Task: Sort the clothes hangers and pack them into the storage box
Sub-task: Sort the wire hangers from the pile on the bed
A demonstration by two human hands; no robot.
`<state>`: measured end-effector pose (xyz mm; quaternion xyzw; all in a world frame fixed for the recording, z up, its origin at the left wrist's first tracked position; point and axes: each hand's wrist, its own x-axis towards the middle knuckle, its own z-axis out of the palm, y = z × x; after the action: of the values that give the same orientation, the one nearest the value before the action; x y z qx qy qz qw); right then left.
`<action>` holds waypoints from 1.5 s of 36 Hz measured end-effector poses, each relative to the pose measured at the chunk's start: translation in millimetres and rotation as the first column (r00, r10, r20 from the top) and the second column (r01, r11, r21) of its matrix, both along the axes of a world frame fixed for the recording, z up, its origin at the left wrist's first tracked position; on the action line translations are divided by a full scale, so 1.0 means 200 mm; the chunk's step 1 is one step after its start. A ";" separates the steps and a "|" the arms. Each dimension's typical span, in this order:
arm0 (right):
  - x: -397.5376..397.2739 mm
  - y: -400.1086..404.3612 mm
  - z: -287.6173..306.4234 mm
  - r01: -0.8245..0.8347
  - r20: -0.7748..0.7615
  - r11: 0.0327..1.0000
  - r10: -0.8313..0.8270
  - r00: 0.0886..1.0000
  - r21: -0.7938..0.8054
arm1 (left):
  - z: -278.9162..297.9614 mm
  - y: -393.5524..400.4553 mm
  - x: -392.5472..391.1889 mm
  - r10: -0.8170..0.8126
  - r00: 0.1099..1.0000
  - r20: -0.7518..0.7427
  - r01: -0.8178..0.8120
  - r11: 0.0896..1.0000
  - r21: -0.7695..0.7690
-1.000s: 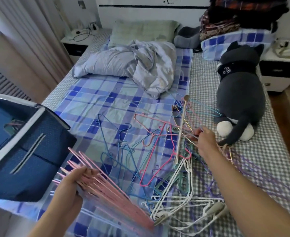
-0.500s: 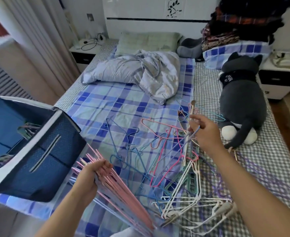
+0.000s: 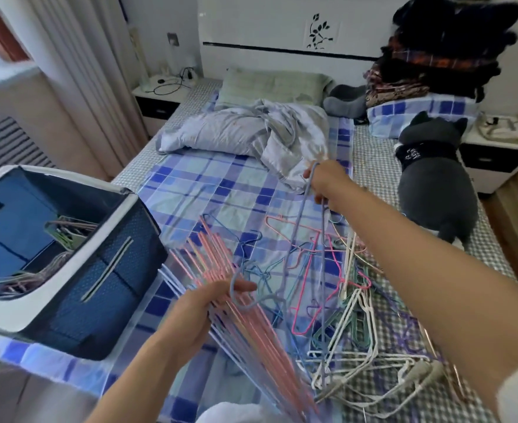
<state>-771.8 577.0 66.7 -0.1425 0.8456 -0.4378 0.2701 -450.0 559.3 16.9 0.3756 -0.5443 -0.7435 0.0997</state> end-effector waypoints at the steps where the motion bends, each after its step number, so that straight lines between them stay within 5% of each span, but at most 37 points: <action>1: 0.01 -0.03 -0.03 0.009 0.012 1.000 -0.009 1.000 0.013 | 0.01 0.00 0.01 -0.035 0.999 -0.018 0.034 0.999 -0.017; 11: 0.20 -0.21 -0.30 0.022 -0.061 0.968 -0.007 0.998 0.249 | 0.00 -0.20 0.24 -0.178 0.962 -0.206 0.190 0.981 0.038; 16: 0.35 -0.31 -0.52 0.079 0.063 0.951 -0.102 0.993 0.298 | 0.00 -0.29 0.34 -0.232 0.942 -0.244 0.259 0.962 0.086; 19: 0.49 -0.36 -0.53 -0.099 0.304 0.983 0.048 0.951 0.155 | -0.02 -0.32 0.37 -0.244 0.958 -0.150 0.257 0.964 0.072; 21: 0.57 -0.36 -0.54 -0.070 0.407 0.997 0.060 0.912 0.010 | -0.04 -0.35 0.40 -0.203 0.975 -0.091 0.215 0.967 0.136; 25: 0.79 -0.23 -0.51 -0.136 0.209 0.987 0.150 0.966 -0.079 | -0.07 -0.43 0.45 -0.187 0.981 -0.049 0.194 0.953 0.231; 30: 1.19 0.20 -0.59 -0.417 0.563 0.904 0.392 0.727 -0.091 | -0.12 -0.49 0.44 -0.156 0.987 -0.046 0.162 0.949 0.269; 34: 1.40 0.37 -0.64 -0.640 0.459 0.762 0.537 0.708 0.096 | -0.10 -0.50 0.36 -0.138 0.988 -0.068 0.152 0.937 0.313; 39: 1.43 0.43 -0.52 -0.462 0.186 0.879 0.437 0.880 0.117 | -0.04 -0.40 0.23 -0.074 0.996 -0.046 0.085 0.947 0.310; 45: 1.36 0.49 -0.47 -0.606 -0.043 0.712 0.660 0.750 0.356 | 0.10 -0.26 0.10 0.023 0.998 -0.064 -0.006 0.965 0.263; 48: 1.24 0.55 -0.44 -0.587 0.130 0.788 0.573 0.809 0.184 | 0.15 -0.21 0.06 -0.028 0.996 -0.087 0.043 0.984 0.174; 54: 1.09 0.65 -0.33 -0.504 0.348 0.822 0.570 0.745 -0.266 | 0.21 -0.17 0.09 -0.062 0.979 -0.193 0.098 0.979 0.180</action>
<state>-554.4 707.8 1.0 -0.3052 0.6550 -0.4253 0.5449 -432.0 524.3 59.5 0.2897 -0.4743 -0.8271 0.0839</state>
